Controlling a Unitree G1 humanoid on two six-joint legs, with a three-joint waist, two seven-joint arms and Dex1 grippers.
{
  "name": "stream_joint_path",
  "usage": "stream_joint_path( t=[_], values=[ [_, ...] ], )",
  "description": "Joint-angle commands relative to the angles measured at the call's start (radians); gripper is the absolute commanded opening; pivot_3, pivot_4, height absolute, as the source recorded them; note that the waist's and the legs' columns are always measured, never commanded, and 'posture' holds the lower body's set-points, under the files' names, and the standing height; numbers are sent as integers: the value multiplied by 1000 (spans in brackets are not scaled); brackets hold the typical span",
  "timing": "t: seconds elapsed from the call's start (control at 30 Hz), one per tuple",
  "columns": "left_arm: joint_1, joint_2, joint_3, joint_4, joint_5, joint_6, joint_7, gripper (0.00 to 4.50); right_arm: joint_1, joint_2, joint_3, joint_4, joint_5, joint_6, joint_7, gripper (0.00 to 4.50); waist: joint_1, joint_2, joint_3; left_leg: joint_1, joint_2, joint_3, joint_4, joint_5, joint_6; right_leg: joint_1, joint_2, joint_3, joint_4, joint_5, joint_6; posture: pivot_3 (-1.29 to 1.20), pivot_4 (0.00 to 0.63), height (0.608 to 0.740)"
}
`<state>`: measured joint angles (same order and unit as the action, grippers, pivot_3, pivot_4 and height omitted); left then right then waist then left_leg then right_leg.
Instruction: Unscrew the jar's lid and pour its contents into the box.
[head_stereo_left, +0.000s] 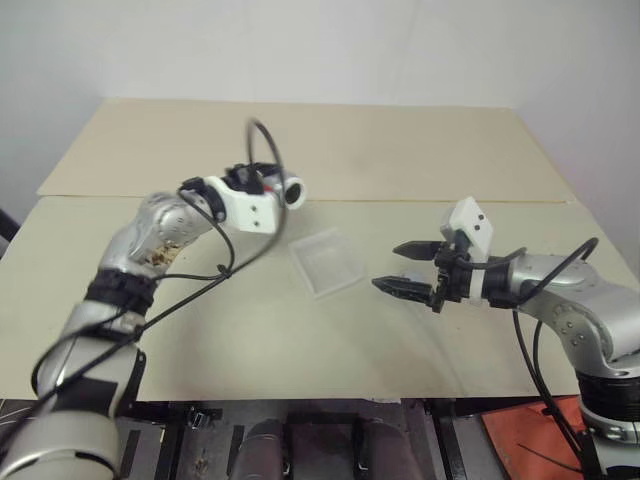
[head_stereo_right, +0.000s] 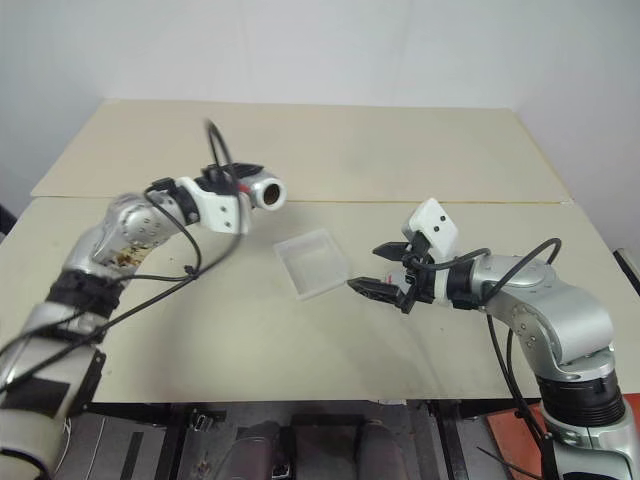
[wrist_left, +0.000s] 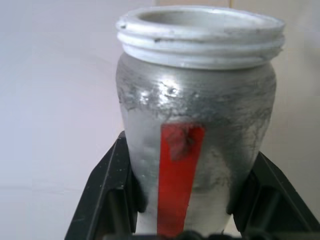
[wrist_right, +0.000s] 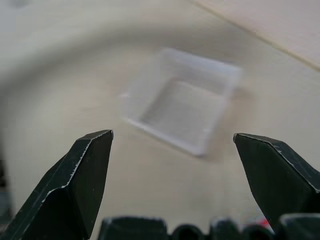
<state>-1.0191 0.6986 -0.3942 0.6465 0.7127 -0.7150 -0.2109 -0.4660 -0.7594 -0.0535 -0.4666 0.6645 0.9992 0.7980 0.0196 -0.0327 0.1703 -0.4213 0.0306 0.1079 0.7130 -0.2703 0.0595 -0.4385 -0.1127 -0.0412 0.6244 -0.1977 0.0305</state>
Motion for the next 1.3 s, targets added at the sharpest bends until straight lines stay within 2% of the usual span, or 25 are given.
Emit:
stream_joint_path(
  t=[0.03,0.1,0.2,0.33,0.6,0.83,1.0,1.07,1.13,1.17,1.23,1.3],
  values=[
    [-169,16,-218,42,454,-20,546,1947,-62,-30,-23,-36,56,33,19,4469,6,0,0,-1,0,1,1,0,0,0,0,-1,0,0,1,0,150,740],
    [-240,7,-345,83,636,41,750,1947,-86,-37,-20,-34,68,39,23,4469,9,0,0,-2,-1,2,1,-1,2,0,0,-1,0,1,2,0,150,740],
    [-300,-31,-451,146,766,128,892,1947,-107,-35,-18,-31,77,40,13,4469,7,0,0,-3,0,4,1,-1,2,-1,0,-1,0,1,3,0,150,740],
    [-316,-52,-541,161,859,185,939,1947,-118,-24,-19,-30,83,40,-14,4469,2,0,0,-4,0,6,1,1,-1,-3,0,-1,1,0,3,0,150,740],
    [-296,-54,-536,128,825,208,916,1947,-115,-11,-34,-35,100,37,-44,4469,-6,0,0,-5,1,6,1,1,-2,-4,-1,-1,1,0,3,0,150,740],
    [-261,-18,-461,105,690,166,847,1947,-110,-27,-24,-24,103,17,-32,4469,-7,0,0,-4,2,5,2,1,-2,-4,-1,-1,2,0,3,0,150,740],
    [-188,-6,-289,118,350,6,656,1947,-114,-40,-19,-11,83,-11,-15,4469,-8,0,0,-4,2,5,2,2,-4,-4,-1,0,2,0,3,0,150,740],
    [-102,-34,-134,112,14,17,413,1947,-107,-45,-20,-3,65,-40,-7,4469,-9,0,0,-4,2,4,2,3,-6,-4,-1,0,2,0,3,0,150,740],
    [-1,-77,18,31,-333,164,123,1947,-97,-47,-26,6,48,-75,6,4469,-11,0,0,-3,3,4,2,4,-7,-4,-2,0,3,0,3,0,150,740],
    [39,-100,88,-29,-494,297,-25,1947,-96,-48,-27,13,41,-87,12,4469,-13,0,0,-3,3,3,3,4,-7,-4,-2,0,4,0,3,0,150,740],
    [95,-132,201,-139,-703,551,-194,1947,-91,-53,-28,21,33,-106,22,4469,-17,0,0,-3,4,3,5,4,-7,-4,-1,0,5,0,3,0,150,740],
    [143,-147,298,-229,-861,749,-285,1947,-86,-58,-30,26,27,-122,32,4469,-19,0,0,-3,3,3,6,4,-7,-3,-1,0,5,0,3,0,150,740]
  ],
)
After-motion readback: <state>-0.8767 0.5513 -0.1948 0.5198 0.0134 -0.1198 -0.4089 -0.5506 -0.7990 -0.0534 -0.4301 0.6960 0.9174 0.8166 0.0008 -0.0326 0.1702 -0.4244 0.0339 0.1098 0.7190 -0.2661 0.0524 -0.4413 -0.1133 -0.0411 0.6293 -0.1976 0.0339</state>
